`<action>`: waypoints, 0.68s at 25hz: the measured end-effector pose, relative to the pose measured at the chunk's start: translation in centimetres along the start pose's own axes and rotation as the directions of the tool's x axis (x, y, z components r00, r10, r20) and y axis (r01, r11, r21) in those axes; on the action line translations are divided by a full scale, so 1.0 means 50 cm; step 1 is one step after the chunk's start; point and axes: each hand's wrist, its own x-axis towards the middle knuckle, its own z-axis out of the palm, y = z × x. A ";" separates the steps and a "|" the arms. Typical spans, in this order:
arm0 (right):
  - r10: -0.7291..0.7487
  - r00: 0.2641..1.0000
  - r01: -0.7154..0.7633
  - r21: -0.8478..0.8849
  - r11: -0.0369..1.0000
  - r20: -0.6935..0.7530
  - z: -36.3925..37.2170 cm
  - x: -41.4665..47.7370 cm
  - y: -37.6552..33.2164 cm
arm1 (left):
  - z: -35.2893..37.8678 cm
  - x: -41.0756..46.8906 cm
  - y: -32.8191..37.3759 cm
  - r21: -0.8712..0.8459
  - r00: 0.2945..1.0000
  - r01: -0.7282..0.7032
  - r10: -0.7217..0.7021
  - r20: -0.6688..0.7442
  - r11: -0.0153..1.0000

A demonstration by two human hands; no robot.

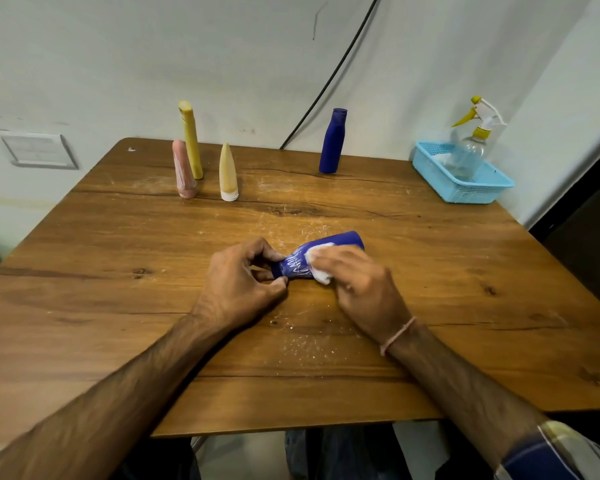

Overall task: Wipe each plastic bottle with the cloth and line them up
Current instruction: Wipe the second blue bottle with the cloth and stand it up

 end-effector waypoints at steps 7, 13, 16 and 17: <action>0.098 0.991 -0.104 0.053 0.993 0.095 0.023 0.028 -0.037 | -0.003 -0.001 0.003 -0.037 0.999 0.042 -0.042 0.001 0.998; 0.310 0.951 -0.311 -0.017 0.950 -0.008 0.004 0.057 -0.012 | -0.001 0.002 0.005 -0.065 0.997 0.075 -0.074 0.012 0.995; 0.073 0.991 -0.087 0.123 0.989 0.113 0.029 0.038 -0.078 | 0.001 -0.002 0.004 -0.124 0.997 0.064 -0.068 -0.034 0.990; -0.019 0.991 -0.002 0.160 0.987 0.130 0.021 0.023 -0.072 | 0.003 -0.002 0.004 -0.162 0.996 0.066 -0.075 -0.054 0.985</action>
